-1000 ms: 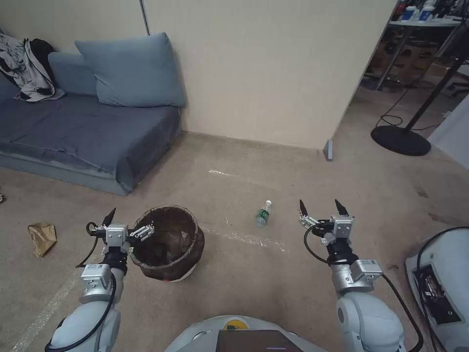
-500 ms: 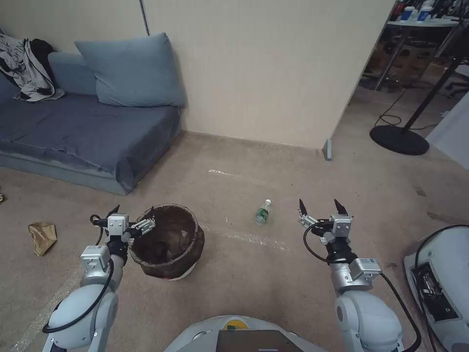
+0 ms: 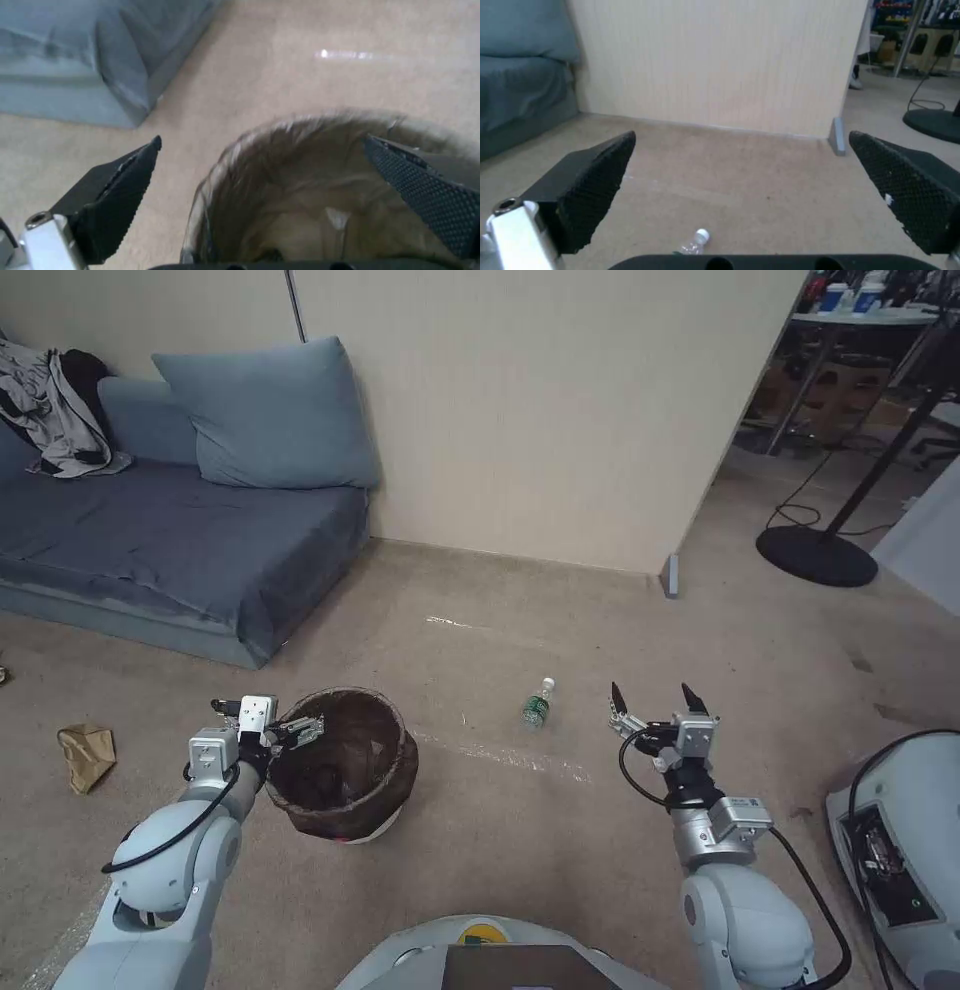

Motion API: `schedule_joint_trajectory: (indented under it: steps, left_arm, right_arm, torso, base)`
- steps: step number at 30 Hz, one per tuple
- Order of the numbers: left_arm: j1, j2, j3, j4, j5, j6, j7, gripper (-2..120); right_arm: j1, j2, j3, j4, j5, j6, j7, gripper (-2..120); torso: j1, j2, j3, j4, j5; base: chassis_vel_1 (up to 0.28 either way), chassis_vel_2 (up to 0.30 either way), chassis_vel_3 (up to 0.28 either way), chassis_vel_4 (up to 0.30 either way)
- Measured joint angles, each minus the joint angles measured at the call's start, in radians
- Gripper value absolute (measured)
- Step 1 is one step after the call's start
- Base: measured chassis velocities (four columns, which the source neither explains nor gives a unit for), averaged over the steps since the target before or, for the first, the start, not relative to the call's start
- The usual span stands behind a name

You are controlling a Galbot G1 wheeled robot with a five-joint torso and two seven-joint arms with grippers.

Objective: Pick up the trash bin, then pick up the garbage from the floor and place it into the trash bin.

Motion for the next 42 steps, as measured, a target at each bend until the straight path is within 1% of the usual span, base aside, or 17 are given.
schedule_joint_trajectory:
  steps: [2, 3, 6, 9, 12, 20, 35, 42]
  left_arm:
    - [-0.006, 0.006, 0.0, 0.016, -0.007, 0.025, -0.008, 100]
    - [-0.006, 0.006, 0.0, 0.016, -0.007, 0.025, -0.008, 100]
    - [-0.018, 0.014, 0.004, 0.033, -0.024, 0.059, -0.033, 100]
    - [-0.025, 0.02, 0.006, 0.041, -0.026, 0.066, -0.043, 100]
    - [-0.033, 0.023, 0.008, 0.06, -0.031, 0.066, -0.057, 100]
    - [-0.045, 0.022, 0.013, 0.105, -0.022, 0.065, -0.068, 100]
    - [-0.098, 0.03, 0.034, 0.202, -0.005, 0.061, -0.067, 100]
    - [-0.107, 0.025, 0.037, 0.228, 0.005, 0.061, -0.067, 100]
  right_arm:
    - [0.007, 0.0, -0.002, -0.011, 0.0, 0.0, 0.0, 100]
    - [0.007, 0.0, -0.002, -0.011, 0.0, 0.0, 0.0, 100]
    - [0.014, 0.0, -0.005, -0.024, 0.0, 0.0, -0.001, 100]
    - [0.019, 0.0, -0.006, -0.029, 0.001, 0.0, -0.001, 100]
    - [0.024, 0.0, -0.006, -0.036, 0.002, 0.0, 0.0, 100]
    - [0.029, 0.0, -0.007, -0.048, 0.003, 0.0, 0.0, 100]
    - [0.036, 0.0, -0.009, -0.057, 0.007, -0.005, 0.004, 100]
    - [0.038, 0.0, -0.012, -0.06, 0.008, -0.008, 0.006, 100]
  torso:
    - [0.0, 0.0, 0.0, 0.0002, 0.0]
    - [0.0, 0.0, 0.0, 0.0002, 0.0]
    - [0.0, 0.0, 0.0, 0.0001, 0.0001]
    - [0.0, 0.0, 0.0, -0.0001, 0.0001]
    - [0.0, 0.0, 0.0, 0.0, 0.0001]
    - [0.0, 0.0, 0.0, 0.0, 0.0001]
    - [0.0, 0.0, 0.0, 0.0, 0.0002]
    - [0.0, 0.0, 0.0, 0.0, 0.0002]
  base:
    - [0.0, 0.0, 0.0, 0.0]
    - [0.0, 0.0, 0.0, 0.0]
    - [0.0, 0.0, 0.0, 0.0]
    - [0.0, 0.0, 0.0, 0.0]
    - [0.0, 0.0, 0.0, 0.0]
    - [0.0, 0.0, 0.0, 0.0]
    - [0.0, 0.0, 0.0, 0.0]
    - [0.0, 0.0, 0.0, 0.0]
